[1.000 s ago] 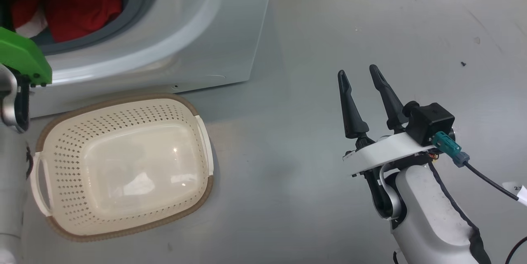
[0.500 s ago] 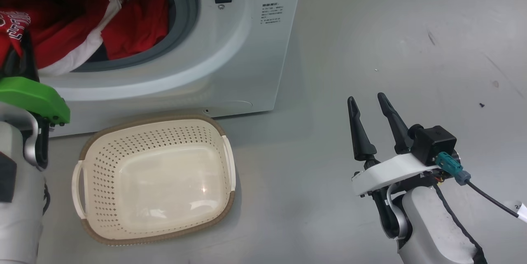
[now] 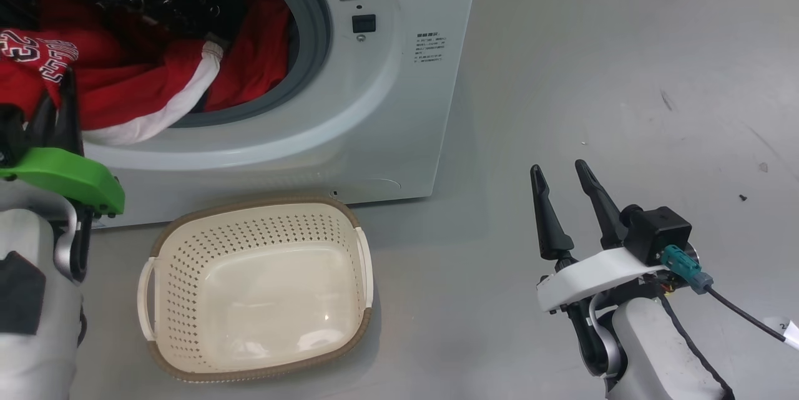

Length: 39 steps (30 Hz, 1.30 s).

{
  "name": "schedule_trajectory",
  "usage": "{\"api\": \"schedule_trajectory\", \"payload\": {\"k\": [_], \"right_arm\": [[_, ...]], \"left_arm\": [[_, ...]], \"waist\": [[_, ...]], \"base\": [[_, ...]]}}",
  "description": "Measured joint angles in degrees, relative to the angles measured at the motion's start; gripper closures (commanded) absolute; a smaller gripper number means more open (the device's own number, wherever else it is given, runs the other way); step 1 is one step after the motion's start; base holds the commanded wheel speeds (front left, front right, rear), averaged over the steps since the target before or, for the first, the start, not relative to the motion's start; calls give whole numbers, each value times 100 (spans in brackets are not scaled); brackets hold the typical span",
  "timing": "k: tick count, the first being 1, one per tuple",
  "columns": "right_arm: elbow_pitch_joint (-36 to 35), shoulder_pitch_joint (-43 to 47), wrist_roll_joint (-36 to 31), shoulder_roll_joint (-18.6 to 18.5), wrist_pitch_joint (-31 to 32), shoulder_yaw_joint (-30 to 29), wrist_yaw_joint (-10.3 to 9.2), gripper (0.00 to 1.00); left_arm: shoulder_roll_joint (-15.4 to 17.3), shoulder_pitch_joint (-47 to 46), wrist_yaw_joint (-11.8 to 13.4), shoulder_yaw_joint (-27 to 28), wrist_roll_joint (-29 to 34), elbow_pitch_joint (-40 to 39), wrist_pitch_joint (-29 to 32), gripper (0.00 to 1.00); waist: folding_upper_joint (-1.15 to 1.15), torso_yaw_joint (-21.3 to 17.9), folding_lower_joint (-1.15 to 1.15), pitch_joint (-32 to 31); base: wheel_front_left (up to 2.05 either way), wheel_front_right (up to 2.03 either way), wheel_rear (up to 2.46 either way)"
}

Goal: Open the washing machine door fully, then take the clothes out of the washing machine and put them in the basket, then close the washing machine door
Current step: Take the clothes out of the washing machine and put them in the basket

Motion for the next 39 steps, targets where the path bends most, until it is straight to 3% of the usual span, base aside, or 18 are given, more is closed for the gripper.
{"api": "schedule_trajectory", "payload": {"k": [10, 22, 39], "right_arm": [[9, 109, -1, 0, 0, -19, 59, 0], [-2, 119, -2, 0, 0, -20, 114, 0], [-65, 207, -1, 1, 0, 18, 133, 0]], "left_arm": [[-138, 259, -108, -141, 84, -666, -16, 100], [-157, 443, -112, 71, 335, -2237, -19, 100], [-224, 1262, -144, -71, 378, -2435, -43, 100]], "waist": [[0, 72, 0, -209], [0, 89, 0, -242], [0, 65, 0, -166]], "base": [[0, 0, 0], [0, 0, 0], [0, 0, 0]]}}
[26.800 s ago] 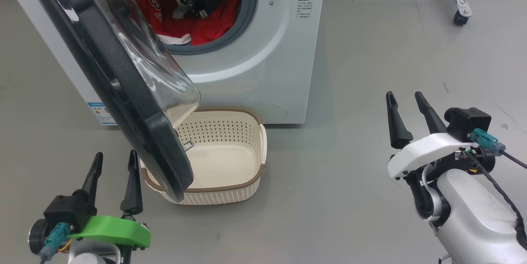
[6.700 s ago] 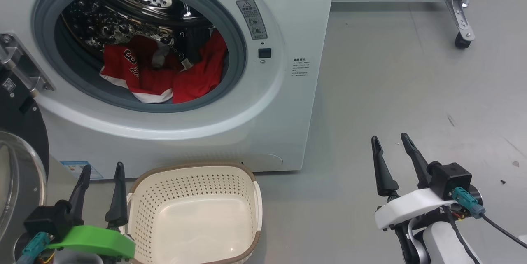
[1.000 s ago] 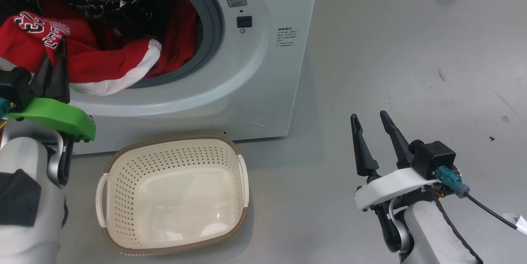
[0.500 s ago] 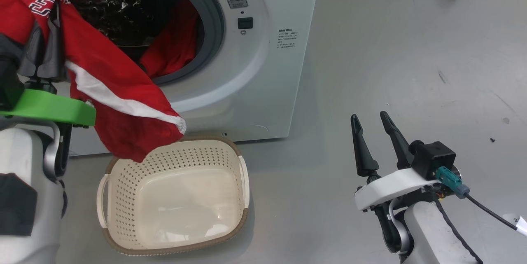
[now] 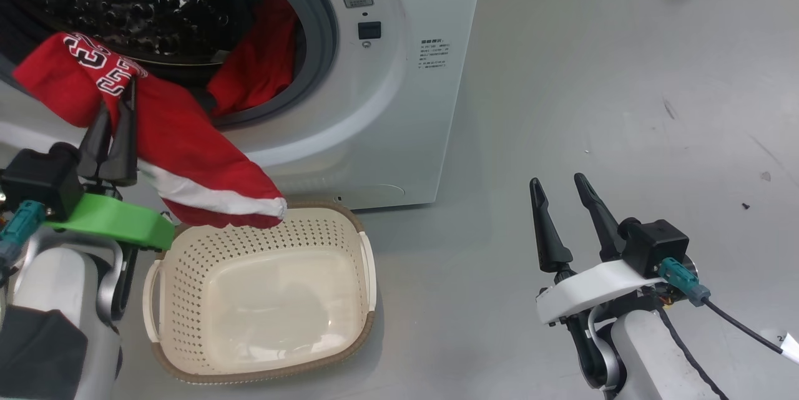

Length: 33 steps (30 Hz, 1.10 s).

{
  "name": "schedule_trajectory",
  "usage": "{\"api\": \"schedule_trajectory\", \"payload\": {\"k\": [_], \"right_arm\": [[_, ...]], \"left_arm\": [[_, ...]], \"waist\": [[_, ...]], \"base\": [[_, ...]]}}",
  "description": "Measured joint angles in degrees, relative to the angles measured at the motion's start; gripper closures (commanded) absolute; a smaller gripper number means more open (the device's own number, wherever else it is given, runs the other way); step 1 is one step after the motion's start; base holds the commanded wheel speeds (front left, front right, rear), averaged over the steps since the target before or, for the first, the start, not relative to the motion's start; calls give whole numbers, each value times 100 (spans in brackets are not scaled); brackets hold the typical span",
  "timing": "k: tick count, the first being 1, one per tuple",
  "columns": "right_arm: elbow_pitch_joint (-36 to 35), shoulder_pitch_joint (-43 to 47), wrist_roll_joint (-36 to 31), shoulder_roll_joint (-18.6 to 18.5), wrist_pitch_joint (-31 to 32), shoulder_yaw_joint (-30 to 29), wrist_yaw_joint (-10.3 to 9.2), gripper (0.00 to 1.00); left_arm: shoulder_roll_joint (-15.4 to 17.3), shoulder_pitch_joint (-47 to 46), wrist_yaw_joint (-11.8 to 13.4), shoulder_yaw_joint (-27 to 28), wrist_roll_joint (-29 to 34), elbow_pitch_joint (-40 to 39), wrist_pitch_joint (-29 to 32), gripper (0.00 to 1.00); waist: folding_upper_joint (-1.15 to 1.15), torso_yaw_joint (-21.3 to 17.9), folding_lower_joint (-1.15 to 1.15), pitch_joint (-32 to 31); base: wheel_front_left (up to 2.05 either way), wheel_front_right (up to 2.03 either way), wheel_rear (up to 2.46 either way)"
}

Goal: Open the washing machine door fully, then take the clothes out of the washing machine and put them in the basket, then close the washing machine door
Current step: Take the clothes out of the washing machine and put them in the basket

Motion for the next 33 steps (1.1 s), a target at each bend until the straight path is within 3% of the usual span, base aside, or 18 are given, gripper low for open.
{"api": "schedule_trajectory", "payload": {"k": [16, 33], "right_arm": [[-198, -47, 1, -1, 0, 151, -13, 0], [-417, -400, 54, -2, 0, 390, -90, 0]], "left_arm": [[160, 632, -75, -457, 211, 456, 270, 100], [423, 665, -144, -783, 309, 1198, 703, 100]], "waist": [[0, -149, 0, 544], [0, -493, 0, 1376]], "base": [[0, 0, 0], [0, 0, 0]]}}
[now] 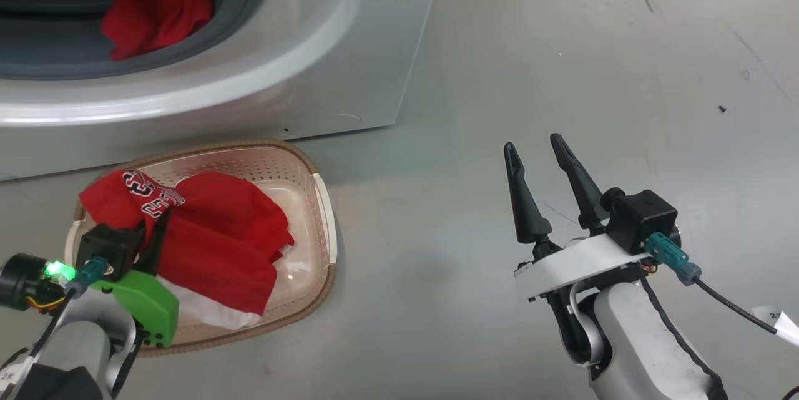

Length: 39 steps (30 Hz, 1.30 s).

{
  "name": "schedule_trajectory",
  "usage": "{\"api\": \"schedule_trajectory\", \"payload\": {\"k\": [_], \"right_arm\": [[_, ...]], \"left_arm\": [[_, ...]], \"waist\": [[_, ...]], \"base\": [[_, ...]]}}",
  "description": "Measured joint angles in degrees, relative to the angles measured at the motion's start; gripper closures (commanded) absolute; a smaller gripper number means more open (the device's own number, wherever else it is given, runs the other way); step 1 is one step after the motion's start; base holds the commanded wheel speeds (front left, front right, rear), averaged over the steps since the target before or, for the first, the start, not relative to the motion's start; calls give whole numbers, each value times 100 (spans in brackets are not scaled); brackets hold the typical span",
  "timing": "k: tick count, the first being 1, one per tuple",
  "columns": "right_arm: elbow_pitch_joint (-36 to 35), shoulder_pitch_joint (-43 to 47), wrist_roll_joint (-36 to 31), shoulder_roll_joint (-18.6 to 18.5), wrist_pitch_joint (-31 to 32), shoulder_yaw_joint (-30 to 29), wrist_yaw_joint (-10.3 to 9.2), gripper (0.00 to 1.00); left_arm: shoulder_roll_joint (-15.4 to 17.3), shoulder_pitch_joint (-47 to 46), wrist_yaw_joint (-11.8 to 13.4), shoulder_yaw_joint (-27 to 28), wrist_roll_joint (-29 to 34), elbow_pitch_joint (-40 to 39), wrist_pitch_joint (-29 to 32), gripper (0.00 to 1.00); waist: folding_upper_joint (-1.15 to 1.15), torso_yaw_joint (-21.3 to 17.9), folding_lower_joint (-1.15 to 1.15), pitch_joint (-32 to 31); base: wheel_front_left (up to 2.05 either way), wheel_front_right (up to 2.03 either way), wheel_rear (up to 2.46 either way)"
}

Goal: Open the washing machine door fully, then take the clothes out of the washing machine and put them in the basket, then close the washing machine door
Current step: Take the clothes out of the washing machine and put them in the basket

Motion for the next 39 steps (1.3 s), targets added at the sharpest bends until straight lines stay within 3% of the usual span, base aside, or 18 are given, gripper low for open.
{"api": "schedule_trajectory", "payload": {"k": [22, 39], "right_arm": [[-324, -235, 178, 3, 0, 166, -226, 0], [-372, -433, 176, 4, -1, 134, -327, 0]], "left_arm": [[45, -614, -7, -144, -18, 672, 186, 100], [48, -848, -8, 176, -311, 1666, 265, 100]], "waist": [[0, -548, 0, 923], [0, -537, 0, 1200]], "base": [[0, 0, 0], [0, 0, 0]]}}
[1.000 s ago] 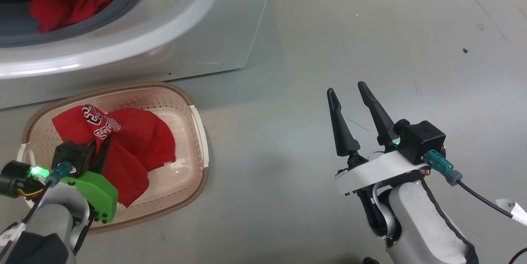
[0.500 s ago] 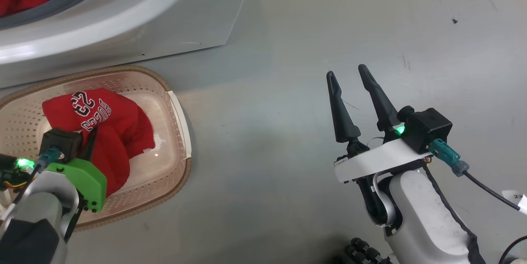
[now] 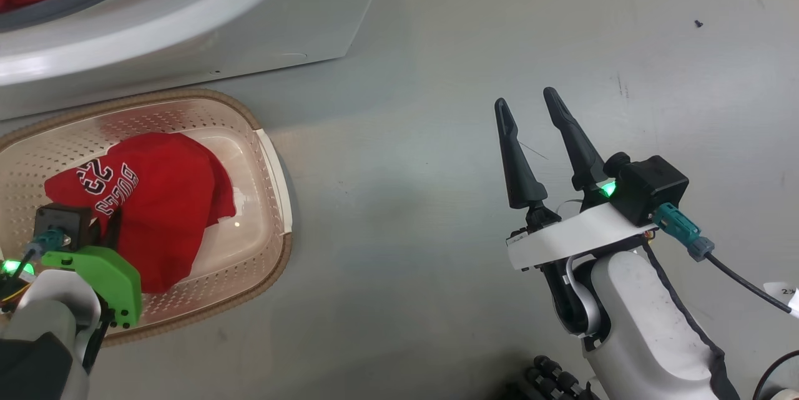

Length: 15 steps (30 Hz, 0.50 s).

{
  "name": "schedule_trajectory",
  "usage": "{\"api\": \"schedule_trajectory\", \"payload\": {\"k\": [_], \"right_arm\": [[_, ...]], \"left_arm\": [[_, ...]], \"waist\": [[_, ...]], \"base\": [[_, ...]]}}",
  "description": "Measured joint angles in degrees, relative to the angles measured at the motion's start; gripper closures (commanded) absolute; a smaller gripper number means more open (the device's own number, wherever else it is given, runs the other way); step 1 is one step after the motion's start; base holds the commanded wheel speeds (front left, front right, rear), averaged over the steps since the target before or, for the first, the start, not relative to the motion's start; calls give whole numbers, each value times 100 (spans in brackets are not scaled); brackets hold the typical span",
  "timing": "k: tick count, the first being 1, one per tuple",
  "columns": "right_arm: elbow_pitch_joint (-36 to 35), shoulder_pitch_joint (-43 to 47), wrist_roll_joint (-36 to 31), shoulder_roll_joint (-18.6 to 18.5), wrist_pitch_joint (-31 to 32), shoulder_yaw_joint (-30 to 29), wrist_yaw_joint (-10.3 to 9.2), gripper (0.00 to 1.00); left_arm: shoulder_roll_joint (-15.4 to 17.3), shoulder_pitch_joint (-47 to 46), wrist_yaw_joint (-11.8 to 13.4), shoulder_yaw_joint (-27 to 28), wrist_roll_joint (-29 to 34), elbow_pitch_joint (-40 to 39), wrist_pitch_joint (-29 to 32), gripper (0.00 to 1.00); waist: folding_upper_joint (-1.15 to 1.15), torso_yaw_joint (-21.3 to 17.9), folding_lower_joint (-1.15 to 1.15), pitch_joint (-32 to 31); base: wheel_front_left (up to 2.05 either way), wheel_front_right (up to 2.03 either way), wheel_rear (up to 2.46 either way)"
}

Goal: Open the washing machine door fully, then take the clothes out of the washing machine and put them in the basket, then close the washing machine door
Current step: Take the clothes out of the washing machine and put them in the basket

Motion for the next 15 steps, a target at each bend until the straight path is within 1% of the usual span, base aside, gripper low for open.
{"api": "schedule_trajectory", "payload": {"k": [1, 2, 3, 4, 6, 15], "right_arm": [[0, 0, -1, 0, 0, 0, -4, 0], [0, -1, 0, -1, 0, 1, -13, 0], [0, -2, 0, -1, 0, 7, -34, 0], [1, -3, 0, -1, 0, 11, -40, 0], [2, -8, 0, 0, 0, 23, -42, 0], [65, -34, 0, -1, 0, 4, -44, 0]], "left_arm": [[-11, -27, 0, -3, -1, 29, -1, 92], [-22, -62, 0, -9, -1, 62, -1, 64], [-29, -95, 0, -16, 0, 94, -4, 27], [-31, -118, 0, -24, 0, 120, -10, 2], [-34, -148, 0, -47, 1, 162, -16, 0], [-103, -222, 0, -196, 54, 402, -259, 0]], "waist": [[0, 5, 0, 1], [0, 10, 0, 0], [0, 14, 0, 0], [0, 19, 0, -2], [0, 27, 0, -6], [0, 63, 0, -125]], "base": [[0, 0, 0], [0, 0, 0], [0, 0, 0], [0, 0, 0], [0, 0, 0], [0, 0, 0]]}}
